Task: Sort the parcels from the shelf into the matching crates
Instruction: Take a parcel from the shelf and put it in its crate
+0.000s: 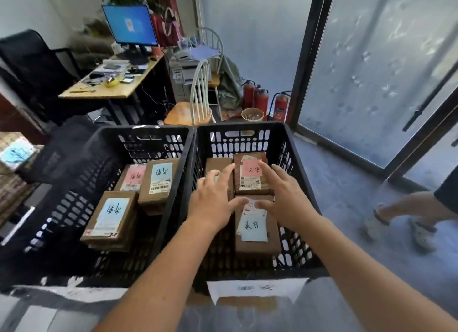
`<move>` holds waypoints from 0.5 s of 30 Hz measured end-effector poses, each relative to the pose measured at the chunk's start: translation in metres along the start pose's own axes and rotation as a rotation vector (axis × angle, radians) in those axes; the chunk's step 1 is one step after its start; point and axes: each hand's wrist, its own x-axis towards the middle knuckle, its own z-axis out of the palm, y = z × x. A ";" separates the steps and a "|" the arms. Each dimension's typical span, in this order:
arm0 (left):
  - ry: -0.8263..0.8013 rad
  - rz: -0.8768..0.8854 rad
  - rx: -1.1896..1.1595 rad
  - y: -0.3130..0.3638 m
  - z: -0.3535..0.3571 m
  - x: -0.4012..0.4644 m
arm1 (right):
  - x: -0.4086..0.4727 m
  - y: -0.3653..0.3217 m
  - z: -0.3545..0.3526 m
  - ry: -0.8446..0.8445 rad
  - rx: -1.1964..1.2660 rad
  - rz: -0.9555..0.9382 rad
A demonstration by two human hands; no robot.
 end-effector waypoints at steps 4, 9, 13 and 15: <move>0.153 -0.004 -0.015 0.009 -0.040 -0.039 | -0.019 -0.031 -0.022 0.052 -0.040 -0.155; 0.342 -0.141 0.013 0.016 -0.081 -0.115 | -0.040 -0.066 -0.048 0.045 -0.096 -0.413; 0.501 -0.365 0.063 0.027 -0.105 -0.194 | -0.067 -0.100 -0.062 -0.016 -0.082 -0.658; 0.547 -0.503 0.116 0.035 -0.113 -0.240 | -0.088 -0.121 -0.063 -0.050 -0.080 -0.796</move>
